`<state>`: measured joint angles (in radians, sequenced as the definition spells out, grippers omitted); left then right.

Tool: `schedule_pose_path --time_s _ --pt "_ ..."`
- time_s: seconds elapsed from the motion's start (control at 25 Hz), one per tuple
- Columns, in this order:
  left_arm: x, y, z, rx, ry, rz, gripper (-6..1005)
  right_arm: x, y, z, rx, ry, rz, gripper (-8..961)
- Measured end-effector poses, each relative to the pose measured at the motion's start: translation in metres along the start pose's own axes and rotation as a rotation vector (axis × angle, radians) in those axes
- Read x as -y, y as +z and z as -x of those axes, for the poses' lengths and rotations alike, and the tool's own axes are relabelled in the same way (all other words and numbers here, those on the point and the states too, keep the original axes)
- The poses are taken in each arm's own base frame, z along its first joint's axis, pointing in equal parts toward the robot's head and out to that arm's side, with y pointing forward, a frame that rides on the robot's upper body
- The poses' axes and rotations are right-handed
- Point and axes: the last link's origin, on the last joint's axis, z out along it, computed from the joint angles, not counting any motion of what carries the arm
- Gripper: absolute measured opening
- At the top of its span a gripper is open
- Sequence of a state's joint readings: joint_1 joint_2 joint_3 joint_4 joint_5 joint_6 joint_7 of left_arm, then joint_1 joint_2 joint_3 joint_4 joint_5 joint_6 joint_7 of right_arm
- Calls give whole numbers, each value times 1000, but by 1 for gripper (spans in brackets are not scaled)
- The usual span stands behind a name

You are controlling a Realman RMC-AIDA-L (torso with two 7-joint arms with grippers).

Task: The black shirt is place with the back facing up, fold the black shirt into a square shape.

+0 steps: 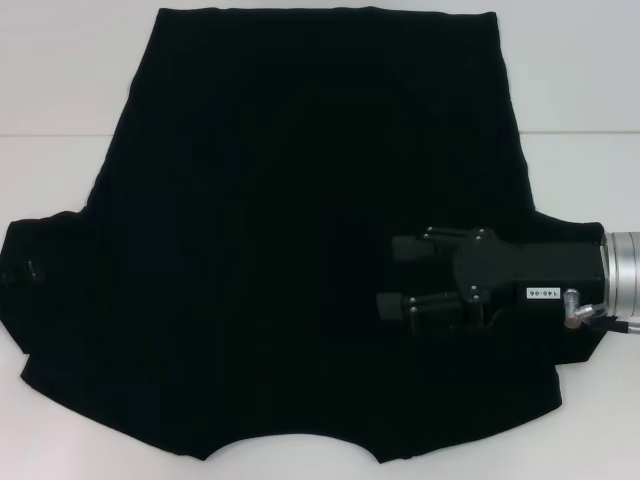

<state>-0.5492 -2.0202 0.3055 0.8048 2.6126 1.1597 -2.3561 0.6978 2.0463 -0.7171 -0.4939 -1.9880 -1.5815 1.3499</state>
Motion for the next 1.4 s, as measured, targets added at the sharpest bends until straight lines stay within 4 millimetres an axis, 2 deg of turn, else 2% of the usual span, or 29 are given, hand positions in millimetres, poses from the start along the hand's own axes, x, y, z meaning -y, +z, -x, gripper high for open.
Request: schedule_pose_path --time_s 0.16,0.64,0.84,0.92,1.16,1.4 --pt "-1 0 -2 0 19 -3 828 0 0 0 2 0 -2 940" --pt "-1 1 -4 -5 47 -18 643 1 0 3 4 -6 -3 941" --pt "0 1 -4 -10 52 -25 368 2 0 3 8 -5 -7 941" --pt "0 2 -4 -10 52 -26 162 2 -1 3 12 -4 -10 941" --pt "0 2 -6 -15 68 -37 26 2 -1 3 24 2 -15 940" --pt "2 2 -11 -38 98 -56 30 1 2 3 54 15 -26 940"
